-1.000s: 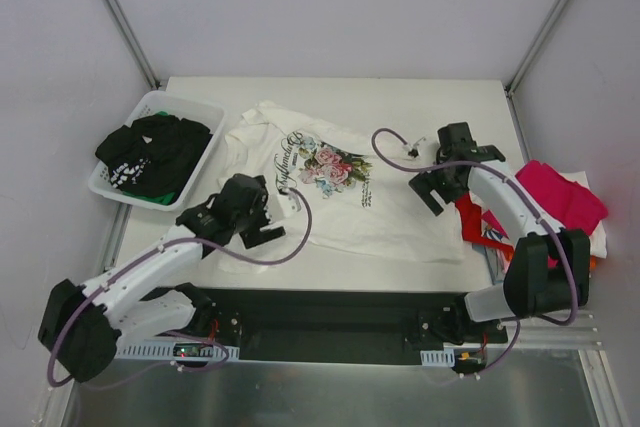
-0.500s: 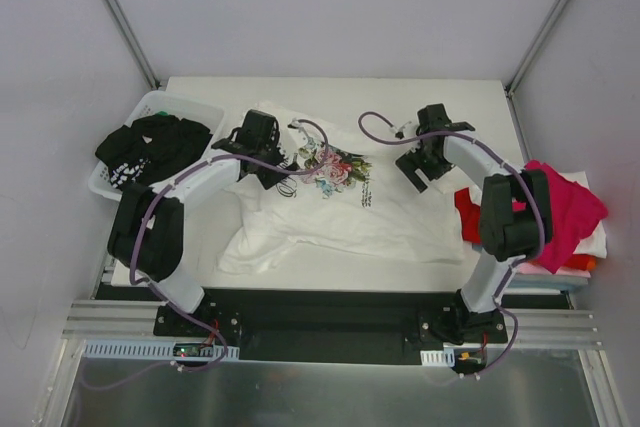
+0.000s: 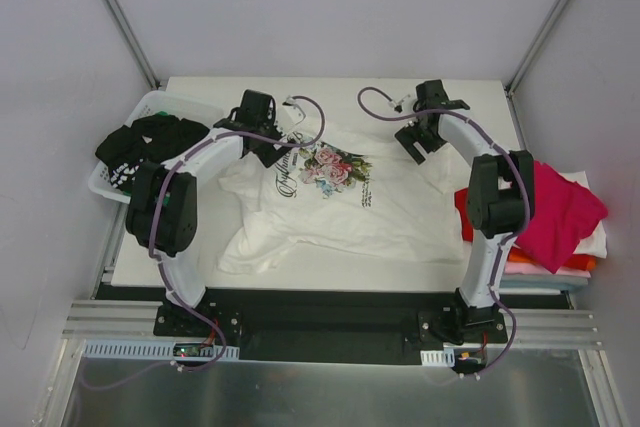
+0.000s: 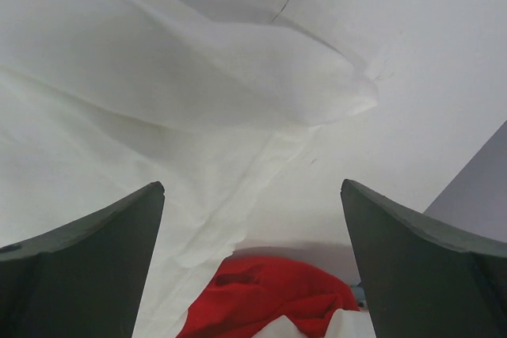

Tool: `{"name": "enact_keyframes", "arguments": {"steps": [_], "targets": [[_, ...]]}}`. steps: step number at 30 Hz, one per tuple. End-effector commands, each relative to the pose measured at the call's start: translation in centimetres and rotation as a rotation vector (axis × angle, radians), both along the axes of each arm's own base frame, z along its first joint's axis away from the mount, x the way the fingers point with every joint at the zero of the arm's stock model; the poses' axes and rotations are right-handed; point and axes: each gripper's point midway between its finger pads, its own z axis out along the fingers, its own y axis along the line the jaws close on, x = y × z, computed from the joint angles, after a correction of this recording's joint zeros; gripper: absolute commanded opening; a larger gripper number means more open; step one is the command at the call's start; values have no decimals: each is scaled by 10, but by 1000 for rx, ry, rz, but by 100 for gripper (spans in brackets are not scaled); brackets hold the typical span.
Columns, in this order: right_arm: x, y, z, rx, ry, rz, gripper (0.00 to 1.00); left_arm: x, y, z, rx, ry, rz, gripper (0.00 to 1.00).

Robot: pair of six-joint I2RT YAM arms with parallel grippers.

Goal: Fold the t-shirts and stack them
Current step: Flatten out the tshirt

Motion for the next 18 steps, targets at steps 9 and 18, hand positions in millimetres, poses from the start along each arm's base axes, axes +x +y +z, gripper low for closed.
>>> {"name": "enact_keyframes", "arguments": {"steps": [9,18], "targets": [[33,-17,8,-43,-47,-11,82,73,-11,33,-71,-160,36,97],[43,-18,-1,-6,-28,-5,71,94,-24,36,-113,-175,27,95]]}}
